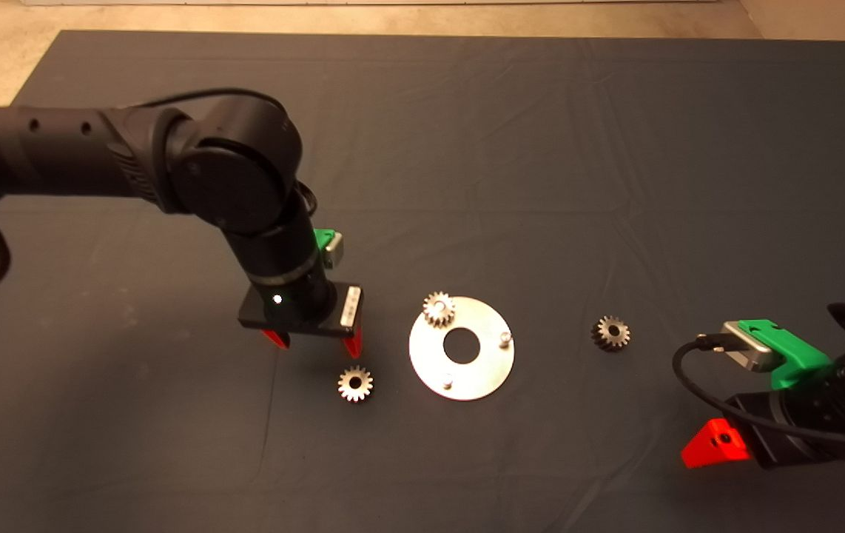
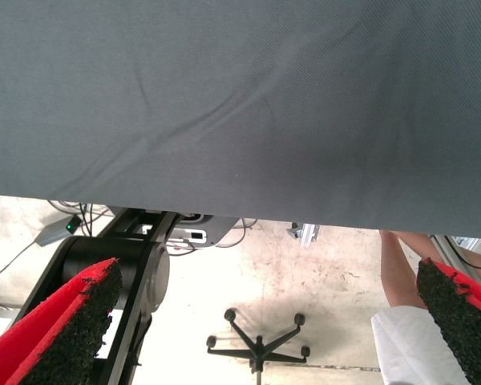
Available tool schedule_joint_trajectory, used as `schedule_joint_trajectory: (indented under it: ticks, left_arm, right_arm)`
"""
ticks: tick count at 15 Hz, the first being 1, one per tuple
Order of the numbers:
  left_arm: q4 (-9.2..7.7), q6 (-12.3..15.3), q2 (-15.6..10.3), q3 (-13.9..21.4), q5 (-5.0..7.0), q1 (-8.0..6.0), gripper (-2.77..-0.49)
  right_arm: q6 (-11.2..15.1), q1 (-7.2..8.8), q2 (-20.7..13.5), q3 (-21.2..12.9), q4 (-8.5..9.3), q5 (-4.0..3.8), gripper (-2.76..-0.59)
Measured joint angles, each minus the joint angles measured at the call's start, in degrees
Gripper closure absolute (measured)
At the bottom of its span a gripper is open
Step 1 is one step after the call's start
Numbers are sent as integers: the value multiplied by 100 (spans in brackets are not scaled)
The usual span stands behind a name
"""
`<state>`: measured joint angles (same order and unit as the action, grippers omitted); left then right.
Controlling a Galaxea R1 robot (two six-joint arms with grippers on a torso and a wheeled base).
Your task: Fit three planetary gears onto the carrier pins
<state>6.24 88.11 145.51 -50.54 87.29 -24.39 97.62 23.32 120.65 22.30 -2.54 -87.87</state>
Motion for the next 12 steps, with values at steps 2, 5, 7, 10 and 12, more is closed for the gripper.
schedule_joint_trajectory:
  ticks: [2,5,7,10,12]
  left_arm:
    - [352,181,26,176,0,170,-220]
    - [480,293,55,262,8,314,-233]
    - [503,296,55,265,8,311,-246]
    - [542,296,50,265,3,448,-263]
    - [569,296,52,265,-16,714,-263]
  right_arm:
    - [0,0,-1,0,0,0,-273]
    - [0,0,0,0,0,2,-273]
    - [0,0,-1,0,0,0,-273]
    - [0,0,0,0,0,2,-273]
    - [0,0,0,0,0,0,-273]
